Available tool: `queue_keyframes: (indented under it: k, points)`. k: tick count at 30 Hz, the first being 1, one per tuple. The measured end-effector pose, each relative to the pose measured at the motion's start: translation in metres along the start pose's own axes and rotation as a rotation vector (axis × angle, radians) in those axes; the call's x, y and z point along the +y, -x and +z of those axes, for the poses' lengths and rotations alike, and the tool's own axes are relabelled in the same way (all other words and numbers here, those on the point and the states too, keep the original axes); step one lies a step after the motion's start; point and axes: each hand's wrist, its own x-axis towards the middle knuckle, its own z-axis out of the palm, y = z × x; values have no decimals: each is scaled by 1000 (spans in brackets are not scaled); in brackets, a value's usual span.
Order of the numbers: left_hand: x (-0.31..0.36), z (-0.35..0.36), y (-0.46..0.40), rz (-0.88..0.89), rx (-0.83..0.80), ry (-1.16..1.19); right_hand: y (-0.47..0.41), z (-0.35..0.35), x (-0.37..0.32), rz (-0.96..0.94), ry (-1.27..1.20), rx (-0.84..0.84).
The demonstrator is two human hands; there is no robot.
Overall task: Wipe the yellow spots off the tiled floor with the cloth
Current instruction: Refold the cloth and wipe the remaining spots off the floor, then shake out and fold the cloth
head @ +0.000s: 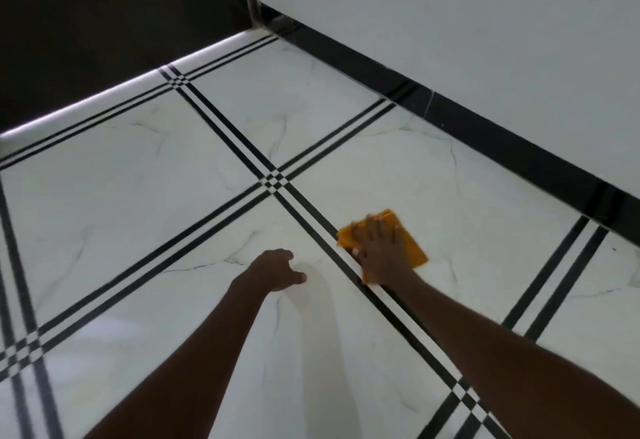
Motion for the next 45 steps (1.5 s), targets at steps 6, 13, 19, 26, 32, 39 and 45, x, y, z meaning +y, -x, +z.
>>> queue_keyframes:
  k: [6, 13, 19, 26, 32, 39, 45]
  points:
    - [-3, -97, 79, 9, 3, 161, 68, -118, -83, -56, -240, -310]
    - [43, -275, 218, 199, 110, 473, 118, -423, -110, -35, -616, -176]
    - [114, -483, 383, 482, 376, 771, 183, -724, -150, -146, -738, 78]
    - [192, -659, 554, 578, 437, 1060, 265, -985, -173, -154, -824, 181]
    - [256, -721, 638, 676, 476, 1013, 318, -1089, -161, -115, -884, 202]
    - [335, -733, 670, 631, 688, 948, 365, -1135, -118, -198, -1073, 59]
    - [386, -725, 681, 576, 669, 1055, 381, -1149, -62, -217, -1083, 55]
